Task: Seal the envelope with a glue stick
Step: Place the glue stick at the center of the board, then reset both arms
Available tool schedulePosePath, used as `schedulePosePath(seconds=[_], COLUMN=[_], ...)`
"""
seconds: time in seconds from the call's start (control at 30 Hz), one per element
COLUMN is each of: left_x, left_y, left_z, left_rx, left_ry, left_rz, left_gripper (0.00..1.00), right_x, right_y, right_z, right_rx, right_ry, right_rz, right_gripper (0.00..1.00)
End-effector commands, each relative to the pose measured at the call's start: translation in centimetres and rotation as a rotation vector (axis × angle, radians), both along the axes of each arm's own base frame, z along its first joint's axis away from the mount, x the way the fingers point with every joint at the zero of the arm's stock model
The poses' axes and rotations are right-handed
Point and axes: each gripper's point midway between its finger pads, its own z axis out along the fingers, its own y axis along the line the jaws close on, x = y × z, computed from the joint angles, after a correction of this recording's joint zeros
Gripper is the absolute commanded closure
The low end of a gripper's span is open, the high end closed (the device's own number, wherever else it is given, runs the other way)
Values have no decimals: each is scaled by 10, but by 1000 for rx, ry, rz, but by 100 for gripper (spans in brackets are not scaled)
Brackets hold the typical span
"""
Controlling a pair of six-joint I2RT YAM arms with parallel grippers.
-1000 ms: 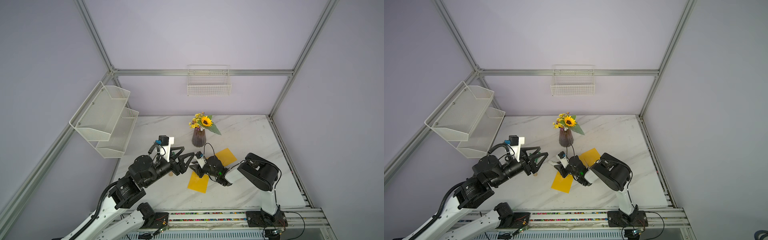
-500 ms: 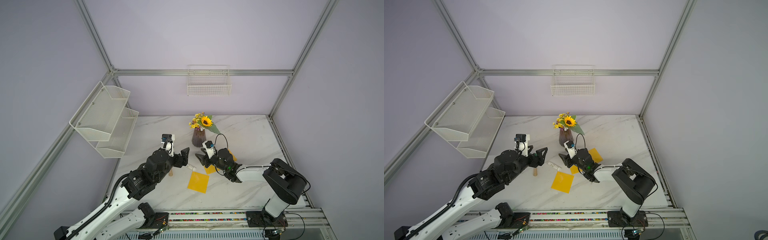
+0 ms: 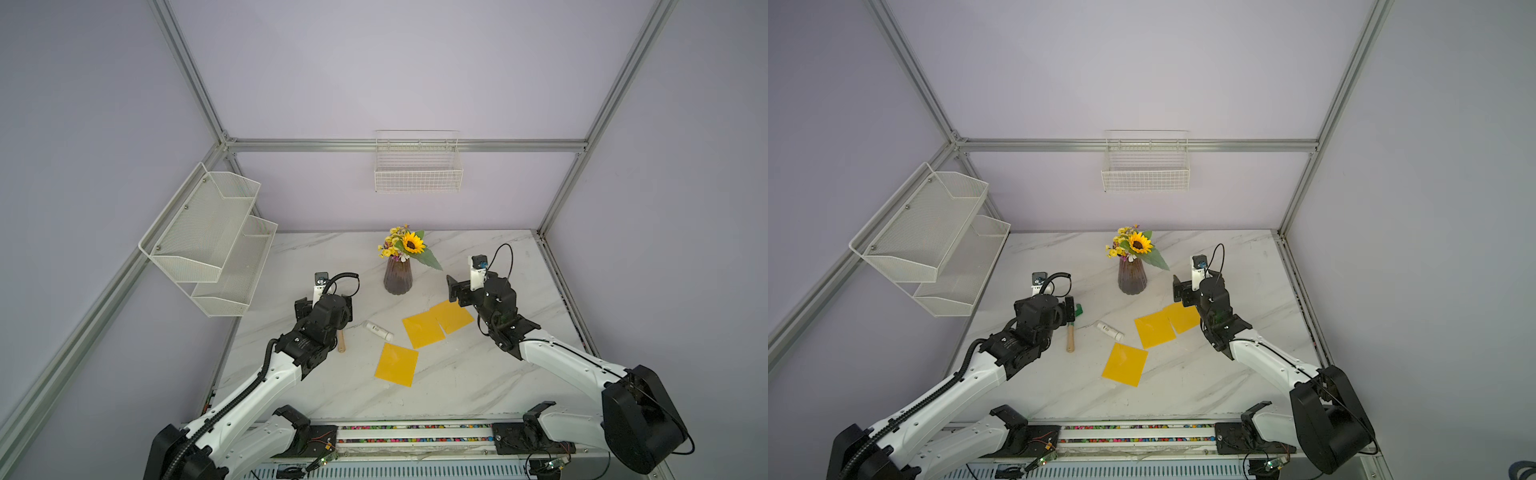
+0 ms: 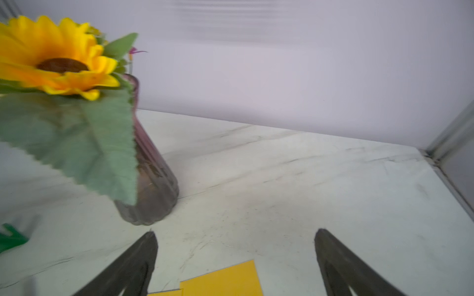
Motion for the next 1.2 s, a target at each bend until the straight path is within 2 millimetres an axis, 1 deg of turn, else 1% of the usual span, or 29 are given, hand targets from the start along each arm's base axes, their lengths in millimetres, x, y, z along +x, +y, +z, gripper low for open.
schedulePosePath(seconds=[0.0, 0.07, 0.17, 0.2, 0.27, 0.33, 0.43, 0.53, 0.57, 0.67, 0.77, 0.8, 0.83, 0.9, 0.97, 1.03, 1.17], left_x=[15, 19, 27, 30, 37, 42, 54, 67, 72, 84, 87, 88, 87, 84, 83, 84, 83], left_y=[22, 37, 53, 58, 68, 73, 72, 70, 69, 73, 80, 79, 78, 74, 73, 74, 74], left_z=[-2, -18, -31, -34, -46, -53, -49, -39, -50, -63, -70, -71, -73, -77, -76, -80, -77], left_rx=[95, 112, 169, 168, 140, 114, 110, 96, 78, 56, 5, -4, -17, -28, -19, -32, -24], left_ry=[-59, -62, -71, -83, -96, -131, -181, -259, -242, -214, -183, -187, -186, -207, -239, -196, -223], left_rz=[72, 109, 135, 142, 144, 127, 75, 17, -1, -10, -13, -26, -39, -81, -89, -78, -83], left_gripper=[0, 0, 0, 0, 0, 0, 0, 0, 0, 0, 0, 0, 0, 0, 0, 0, 0], right_x=[-2, 0, 1, 1, 1, 2, 5, 14, 18, 26, 31, 32, 34, 33, 33, 33, 33], right_y=[-55, -78, -104, -110, -119, -122, -125, -122, -120, -120, -122, -121, -120, -121, -121, -123, -122], right_z=[-33, -47, -63, -67, -85, -94, -102, -102, -101, -114, -130, -133, -132, -136, -135, -133, -134], right_rx=[-120, -149, -137, -119, -97, -76, -38, -19, -13, 13, 26, 21, 29, 32, 34, 25, 28], right_ry=[95, 110, 99, 87, 83, 58, 37, 6, -5, 7, 26, 23, 16, 42, 39, 29, 33], right_rz=[-193, -256, -330, -348, -364, -362, -356, -332, -320, -289, -278, -272, -271, -270, -271, -274, -272], right_gripper=[3, 3, 3, 3, 3, 3, 3, 3, 3, 3, 3, 3, 3, 3, 3, 3, 3])
